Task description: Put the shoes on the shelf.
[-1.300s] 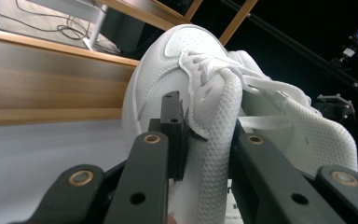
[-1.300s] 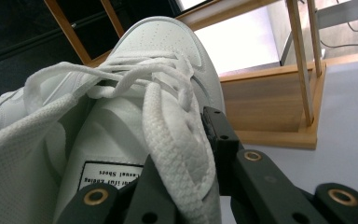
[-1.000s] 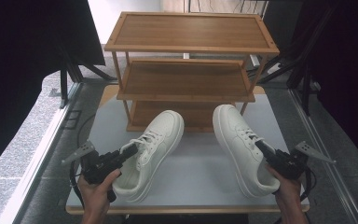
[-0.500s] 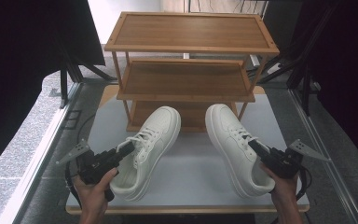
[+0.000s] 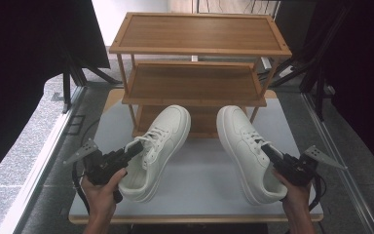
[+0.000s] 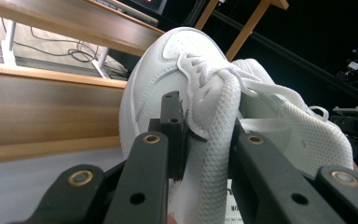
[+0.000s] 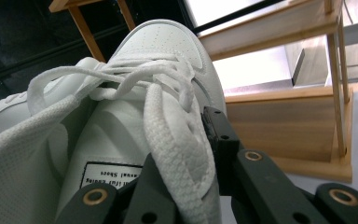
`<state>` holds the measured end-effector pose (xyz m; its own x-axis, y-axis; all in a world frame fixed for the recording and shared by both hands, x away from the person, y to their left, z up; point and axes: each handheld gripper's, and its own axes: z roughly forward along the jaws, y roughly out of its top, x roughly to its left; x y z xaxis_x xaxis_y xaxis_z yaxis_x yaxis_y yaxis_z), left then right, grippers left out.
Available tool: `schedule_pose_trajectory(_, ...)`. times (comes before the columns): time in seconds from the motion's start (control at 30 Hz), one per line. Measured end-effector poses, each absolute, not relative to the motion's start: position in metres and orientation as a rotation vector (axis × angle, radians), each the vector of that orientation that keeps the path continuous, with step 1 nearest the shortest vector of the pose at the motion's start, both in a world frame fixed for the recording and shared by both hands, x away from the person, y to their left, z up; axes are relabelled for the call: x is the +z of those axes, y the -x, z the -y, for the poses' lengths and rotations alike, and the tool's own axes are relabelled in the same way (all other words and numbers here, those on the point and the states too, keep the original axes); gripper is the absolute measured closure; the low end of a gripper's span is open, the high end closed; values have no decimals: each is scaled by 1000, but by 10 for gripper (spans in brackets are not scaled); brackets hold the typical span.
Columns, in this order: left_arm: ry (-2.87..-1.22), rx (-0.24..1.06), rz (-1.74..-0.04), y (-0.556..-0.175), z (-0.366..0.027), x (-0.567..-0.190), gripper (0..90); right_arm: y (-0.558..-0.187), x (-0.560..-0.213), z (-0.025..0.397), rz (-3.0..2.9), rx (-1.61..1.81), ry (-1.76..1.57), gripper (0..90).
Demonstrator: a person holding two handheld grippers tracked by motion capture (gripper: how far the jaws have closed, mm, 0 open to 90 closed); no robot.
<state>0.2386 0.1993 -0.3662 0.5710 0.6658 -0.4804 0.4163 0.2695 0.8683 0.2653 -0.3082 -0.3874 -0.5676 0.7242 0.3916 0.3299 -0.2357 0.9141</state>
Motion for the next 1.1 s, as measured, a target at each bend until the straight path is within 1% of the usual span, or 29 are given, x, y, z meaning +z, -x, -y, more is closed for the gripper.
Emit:
schedule_pose_trajectory(0.3,-1315,215,-1021,-258,-194,-352,790,-278,-371,297,-1706,1879,-1234,835)
schedule_pose_trajectory(0.43,-1321,233,-1010,-266,-188,-339,790,-284,-359,292,-1694,1852,-1248,835)
schedule_pose_trajectory(0.5,-1354,276,-993,-271,-179,-323,789,-290,-348,288,-1681,1810,-1268,834)
schedule_pose_trajectory(0.57,-1371,283,-982,-277,-174,-314,789,-295,-340,285,-1679,1791,-1273,835)
schedule_pose_trajectory(0.7,-1357,236,-982,-291,-168,-302,790,-302,-316,280,-1696,1731,-1223,834)
schedule_pose_trajectory(0.8,-1355,225,-985,-302,-163,-293,790,-309,-300,275,-1686,1709,-1212,835)
schedule_pose_trajectory(0.97,-1362,226,-994,-316,-156,-285,790,-327,-288,270,-1648,1721,-1277,834)
schedule_pose_trajectory(1.1,-1345,202,-1046,-337,-152,-285,790,-342,-281,266,-1613,1718,-1317,834)
